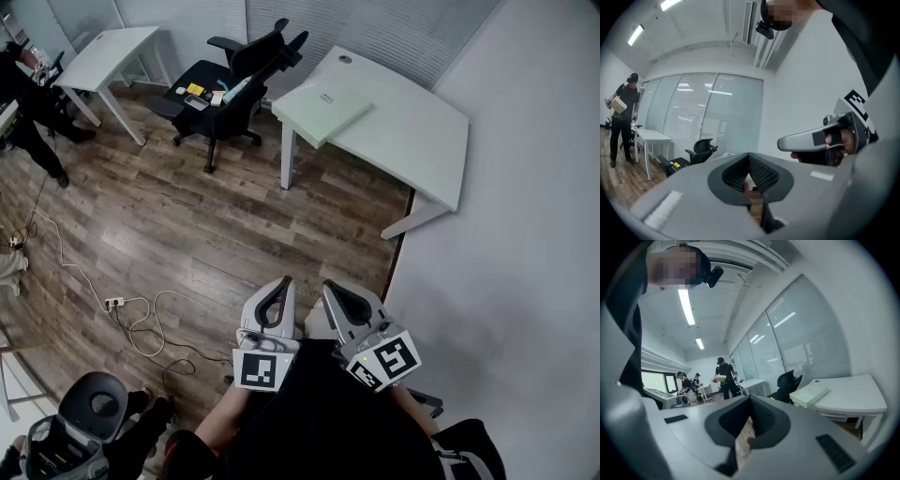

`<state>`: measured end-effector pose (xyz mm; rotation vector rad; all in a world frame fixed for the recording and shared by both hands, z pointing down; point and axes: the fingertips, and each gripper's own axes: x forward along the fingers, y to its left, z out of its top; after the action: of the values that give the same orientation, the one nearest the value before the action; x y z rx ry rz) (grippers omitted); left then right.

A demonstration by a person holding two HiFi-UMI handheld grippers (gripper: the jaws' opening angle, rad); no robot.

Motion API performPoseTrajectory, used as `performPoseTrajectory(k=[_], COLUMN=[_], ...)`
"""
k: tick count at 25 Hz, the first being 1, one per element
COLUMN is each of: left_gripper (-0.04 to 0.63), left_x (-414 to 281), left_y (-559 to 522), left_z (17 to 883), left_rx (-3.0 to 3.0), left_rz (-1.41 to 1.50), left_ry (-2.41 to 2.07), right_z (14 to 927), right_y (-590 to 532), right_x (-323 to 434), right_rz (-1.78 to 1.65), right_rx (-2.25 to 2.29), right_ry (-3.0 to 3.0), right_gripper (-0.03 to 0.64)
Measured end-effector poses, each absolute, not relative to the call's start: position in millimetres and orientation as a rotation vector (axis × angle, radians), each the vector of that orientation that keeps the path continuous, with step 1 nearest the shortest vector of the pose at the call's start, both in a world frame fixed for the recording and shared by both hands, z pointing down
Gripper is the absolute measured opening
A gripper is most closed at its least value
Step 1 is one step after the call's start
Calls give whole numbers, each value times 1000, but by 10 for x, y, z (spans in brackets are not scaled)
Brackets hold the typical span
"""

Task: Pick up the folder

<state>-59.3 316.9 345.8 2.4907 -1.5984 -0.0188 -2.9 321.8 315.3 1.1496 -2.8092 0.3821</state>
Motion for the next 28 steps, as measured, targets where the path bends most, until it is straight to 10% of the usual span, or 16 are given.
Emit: performPoseTrajectory(k=[28], left_gripper=[5], left_x=[-794], left_y=[3250], left_z=[3391], left_rx=[2504], left_rz=[-44], left_ry=[-1597], right_z=[2972], right_y=[3200], right_x=[-80], right_rz=[444], right_rx=[1296], right_ry=[-2880], right_gripper=[-3])
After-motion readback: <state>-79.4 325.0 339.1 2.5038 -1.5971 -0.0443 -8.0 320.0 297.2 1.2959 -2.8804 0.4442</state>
